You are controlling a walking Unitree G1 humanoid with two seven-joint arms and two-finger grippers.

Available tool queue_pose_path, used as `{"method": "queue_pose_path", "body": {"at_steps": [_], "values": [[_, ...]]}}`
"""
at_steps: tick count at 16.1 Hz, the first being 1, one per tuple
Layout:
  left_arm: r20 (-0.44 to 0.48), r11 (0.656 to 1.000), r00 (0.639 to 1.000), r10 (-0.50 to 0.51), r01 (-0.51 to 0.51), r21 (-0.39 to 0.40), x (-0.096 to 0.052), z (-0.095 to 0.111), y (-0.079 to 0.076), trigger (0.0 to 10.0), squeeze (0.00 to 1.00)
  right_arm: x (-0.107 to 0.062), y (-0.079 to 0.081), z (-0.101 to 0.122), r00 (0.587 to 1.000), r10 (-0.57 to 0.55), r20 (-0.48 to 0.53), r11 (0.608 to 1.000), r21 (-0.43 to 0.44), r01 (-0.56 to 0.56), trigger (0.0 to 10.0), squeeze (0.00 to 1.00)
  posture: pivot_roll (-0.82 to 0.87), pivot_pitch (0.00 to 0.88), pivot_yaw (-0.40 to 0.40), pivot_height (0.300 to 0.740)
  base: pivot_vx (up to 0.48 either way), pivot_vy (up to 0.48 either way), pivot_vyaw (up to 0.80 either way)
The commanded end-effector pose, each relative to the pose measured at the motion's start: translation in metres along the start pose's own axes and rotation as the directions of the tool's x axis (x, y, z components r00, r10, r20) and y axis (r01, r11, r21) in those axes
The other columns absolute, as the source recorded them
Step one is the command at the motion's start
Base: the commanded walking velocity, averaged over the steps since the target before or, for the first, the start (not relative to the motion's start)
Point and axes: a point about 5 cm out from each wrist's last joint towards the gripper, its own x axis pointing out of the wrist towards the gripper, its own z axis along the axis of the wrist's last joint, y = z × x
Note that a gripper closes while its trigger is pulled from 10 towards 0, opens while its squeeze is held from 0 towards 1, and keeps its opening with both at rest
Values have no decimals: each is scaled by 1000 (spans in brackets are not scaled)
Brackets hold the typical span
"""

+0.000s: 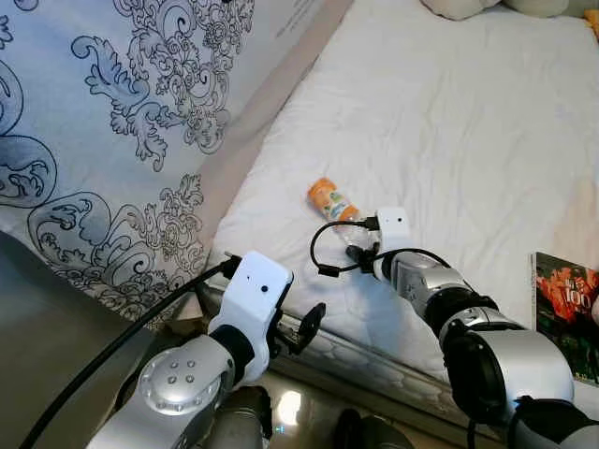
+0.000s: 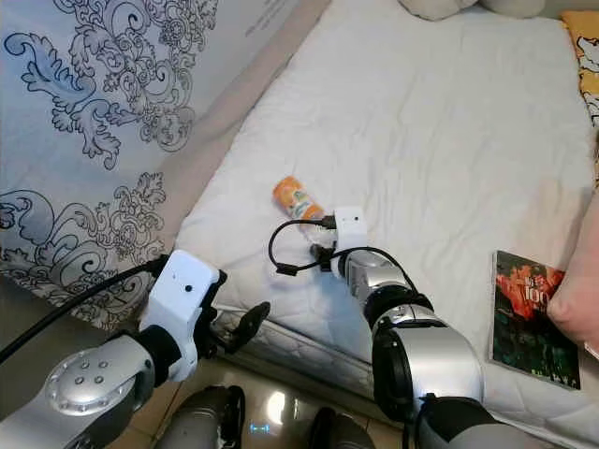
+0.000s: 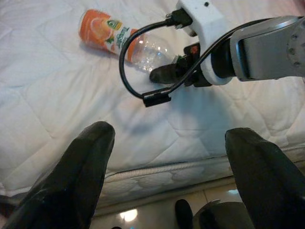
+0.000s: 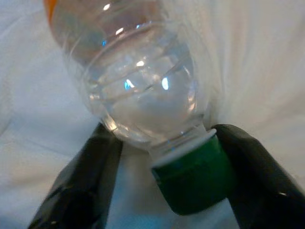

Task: Clean up the room

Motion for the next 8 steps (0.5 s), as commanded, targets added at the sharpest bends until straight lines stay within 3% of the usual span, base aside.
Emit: {"method": "queue_pose_path", "body": {"at_steps": [1,3,5,8], "values": [[-5,1000,1000,-14,14,2,3,-2,0,10000,0,0,2,-7,999,29,-20,994,104,-27,0,0,465,136,-72,732,0,0,0],[-1,1000,1000,-10,10,13,13,-4,6,10000,0,0,-3,-6,1000,9,-4,989,149,-8,0,0,444,79,-73,732,0,0,0],[23,999,1000,-9,8,37,32,-2,18,10000,0,-1,-6,10,995,-15,94,983,185,-2,0,0,402,0,-75,732,0,0,0],[92,996,996,7,-15,88,58,4,41,10000,0,-7,-20,26,963,-91,255,981,186,44,0,0,337,0,-72,732,0,0,0]]}}
